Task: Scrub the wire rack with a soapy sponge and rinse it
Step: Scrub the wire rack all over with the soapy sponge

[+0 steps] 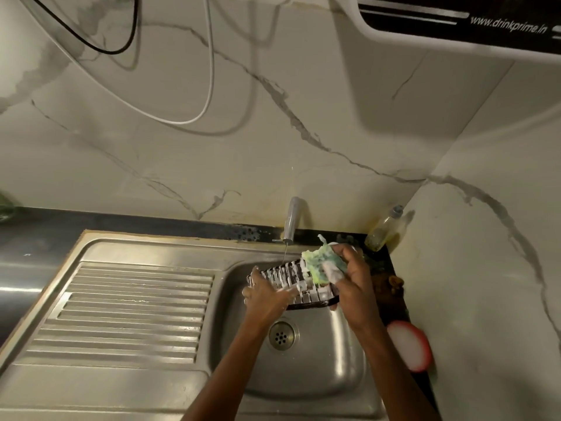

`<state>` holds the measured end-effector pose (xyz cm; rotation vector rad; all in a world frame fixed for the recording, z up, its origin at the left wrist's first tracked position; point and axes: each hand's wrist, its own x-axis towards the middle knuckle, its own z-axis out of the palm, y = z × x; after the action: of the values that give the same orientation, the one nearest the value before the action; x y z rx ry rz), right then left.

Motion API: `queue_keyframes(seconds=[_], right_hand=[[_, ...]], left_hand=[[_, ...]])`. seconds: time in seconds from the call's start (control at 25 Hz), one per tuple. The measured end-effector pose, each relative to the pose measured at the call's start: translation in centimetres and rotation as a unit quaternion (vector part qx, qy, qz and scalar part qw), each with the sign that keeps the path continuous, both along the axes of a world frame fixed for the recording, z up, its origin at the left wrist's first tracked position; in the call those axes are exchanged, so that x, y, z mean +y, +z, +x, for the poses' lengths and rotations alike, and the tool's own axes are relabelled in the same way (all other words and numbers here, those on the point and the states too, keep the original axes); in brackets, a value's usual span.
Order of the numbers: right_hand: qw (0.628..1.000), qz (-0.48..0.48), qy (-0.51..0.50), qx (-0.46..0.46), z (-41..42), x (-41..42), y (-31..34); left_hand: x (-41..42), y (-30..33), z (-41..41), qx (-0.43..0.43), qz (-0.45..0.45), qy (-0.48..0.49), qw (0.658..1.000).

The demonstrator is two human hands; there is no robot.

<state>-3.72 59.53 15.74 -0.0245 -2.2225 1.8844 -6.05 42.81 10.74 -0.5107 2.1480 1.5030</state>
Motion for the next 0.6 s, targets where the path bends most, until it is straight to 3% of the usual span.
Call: queue_keyframes(seconds=[0.2, 0.28, 0.36, 0.52, 0.6], right_hand=[[0.998, -0.005, 0.028, -0.057, -0.8, 0.4, 2.3], [0.99, 0.112, -0.06, -0.069, -0.9, 1.3, 2.2], [0.958, 0.241, -0.149, -0.054, -0.8, 2.2, 1.9], [0.96, 0.22, -0.163, -0.062, 0.3, -1.4, 1.6], [0.945, 0.288, -0.154, -0.029, 1.2, -3.1, 0.6]], left_hand=[[0.6, 0.5, -0.1, 0.003, -0.041, 0.045, 0.998], [0.9, 0.5, -0.2, -0.004, -0.048, 0.047, 0.998], [1.0, 0.1, 0.1, -0.005, -0.062, 0.044, 0.997], [1.4, -0.2, 0.6, 0.004, -0.104, 0.045, 0.994], [1.7, -0.1, 0.6, 0.013, -0.118, 0.038, 0.992]])
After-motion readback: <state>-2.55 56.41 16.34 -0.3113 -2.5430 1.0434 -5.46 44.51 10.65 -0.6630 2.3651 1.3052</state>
